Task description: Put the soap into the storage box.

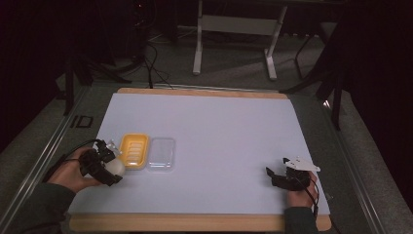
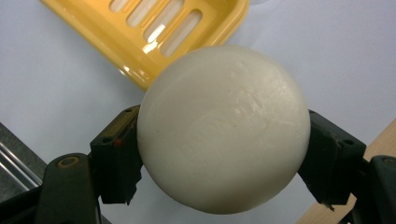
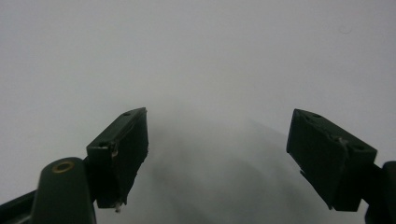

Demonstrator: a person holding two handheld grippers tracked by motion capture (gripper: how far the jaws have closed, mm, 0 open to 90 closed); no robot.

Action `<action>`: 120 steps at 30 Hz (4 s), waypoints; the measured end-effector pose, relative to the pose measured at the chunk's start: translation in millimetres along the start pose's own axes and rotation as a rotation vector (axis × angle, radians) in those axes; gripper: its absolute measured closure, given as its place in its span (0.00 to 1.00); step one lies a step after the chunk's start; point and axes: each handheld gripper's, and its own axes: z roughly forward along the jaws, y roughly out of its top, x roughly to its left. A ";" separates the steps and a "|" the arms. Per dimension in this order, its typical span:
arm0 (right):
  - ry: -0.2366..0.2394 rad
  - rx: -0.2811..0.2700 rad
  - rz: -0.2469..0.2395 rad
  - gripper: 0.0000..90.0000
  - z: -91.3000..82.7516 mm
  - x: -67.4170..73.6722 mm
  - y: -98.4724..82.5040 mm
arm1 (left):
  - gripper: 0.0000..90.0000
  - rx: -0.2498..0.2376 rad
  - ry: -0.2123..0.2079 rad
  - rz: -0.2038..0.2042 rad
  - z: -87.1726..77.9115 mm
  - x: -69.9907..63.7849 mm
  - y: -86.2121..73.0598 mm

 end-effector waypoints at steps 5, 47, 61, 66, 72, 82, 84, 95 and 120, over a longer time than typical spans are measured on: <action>0.000 0.000 0.000 0.23 0.0 0.0 0.0 | 0.27 -0.016 -0.006 -0.004 -2.2 4.0 3.1; 0.003 0.005 -0.002 0.23 0.2 0.0 0.2 | 0.27 -0.051 0.024 -0.036 -6.1 21.9 33.5; 0.002 0.006 -0.003 0.23 0.3 0.1 0.2 | 0.27 -0.050 0.055 -0.074 0.5 26.0 45.3; 0.002 0.006 -0.004 0.23 0.3 0.2 0.2 | 0.27 -0.046 0.063 -0.091 4.3 26.2 51.2; 0.003 0.007 -0.004 0.23 0.3 0.2 0.2 | 0.27 -0.039 0.077 -0.118 7.2 26.9 56.6; 0.003 0.006 -0.004 0.23 0.3 0.1 0.2 | 0.27 -0.039 0.093 -0.183 17.2 30.4 58.8; 0.003 0.006 -0.004 0.23 0.3 0.2 0.2 | 0.27 -0.040 0.095 -0.198 19.0 31.4 59.2; 0.005 0.005 -0.003 0.23 0.3 0.0 0.2 | 0.27 -0.033 0.101 -0.219 28.7 32.5 64.2; 0.005 0.006 -0.003 0.23 0.3 0.0 0.2 | 0.27 -0.003 0.085 -0.207 45.9 31.6 71.2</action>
